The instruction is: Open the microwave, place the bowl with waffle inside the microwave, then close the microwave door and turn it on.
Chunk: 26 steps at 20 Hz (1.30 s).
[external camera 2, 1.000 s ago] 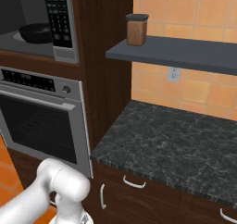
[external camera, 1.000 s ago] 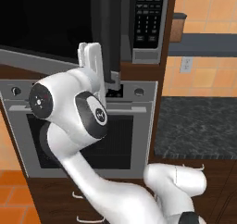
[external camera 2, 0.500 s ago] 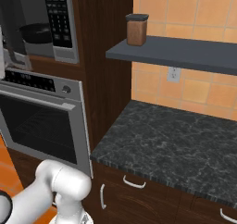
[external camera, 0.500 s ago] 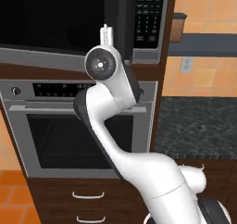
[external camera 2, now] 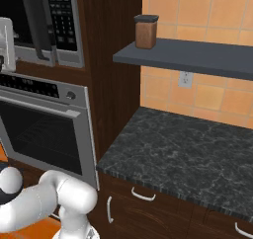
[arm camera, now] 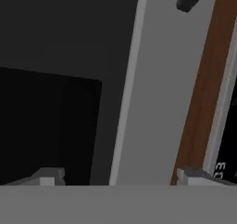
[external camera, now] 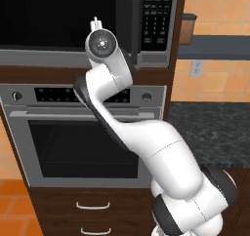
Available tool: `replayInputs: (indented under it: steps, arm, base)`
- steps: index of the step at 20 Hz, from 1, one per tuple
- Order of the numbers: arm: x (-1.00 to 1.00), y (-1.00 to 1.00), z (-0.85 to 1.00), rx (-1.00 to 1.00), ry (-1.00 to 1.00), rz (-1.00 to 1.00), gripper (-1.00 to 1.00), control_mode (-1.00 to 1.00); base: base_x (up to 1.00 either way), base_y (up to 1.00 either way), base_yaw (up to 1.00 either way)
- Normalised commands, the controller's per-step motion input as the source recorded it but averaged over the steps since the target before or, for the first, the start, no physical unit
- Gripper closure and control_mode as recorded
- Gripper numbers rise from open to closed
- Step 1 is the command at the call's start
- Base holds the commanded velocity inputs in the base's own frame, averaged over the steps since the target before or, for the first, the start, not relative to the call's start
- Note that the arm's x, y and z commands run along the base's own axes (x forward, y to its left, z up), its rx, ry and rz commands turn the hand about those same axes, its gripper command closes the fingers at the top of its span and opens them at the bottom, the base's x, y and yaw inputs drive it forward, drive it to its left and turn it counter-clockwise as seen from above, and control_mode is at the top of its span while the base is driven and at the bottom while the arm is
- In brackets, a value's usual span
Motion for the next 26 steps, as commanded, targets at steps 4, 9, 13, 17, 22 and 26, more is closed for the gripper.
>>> replayInputs:
  steps: [4,9,13,17,22,26]
  arm:
    - [0.78,0.22,0.17,0.00,0.02,0.02,-1.00,-1.00]
    - [0.61,0.05,-0.04,0.00,-0.01,0.00,-1.00,-1.00]
    - [-0.60,-0.12,-0.04,0.00,-0.14,0.02,-1.00,-1.00]
    - [-1.00,-0.29,0.00,0.02,-0.15,0.03,-1.00,-1.00]
    - [-1.00,-0.54,-0.03,0.01,-0.08,0.00,-1.00,-1.00]
    - [-1.00,-0.78,-0.22,0.00,-0.02,-0.06,-1.00,-1.00]
  base:
    - [0.00,0.00,0.00]
    - [0.00,0.00,0.00]
    - [0.00,0.00,0.00]
    - [0.00,0.00,0.00]
    - [0.00,0.00,0.00]
    - [0.00,0.00,0.00]
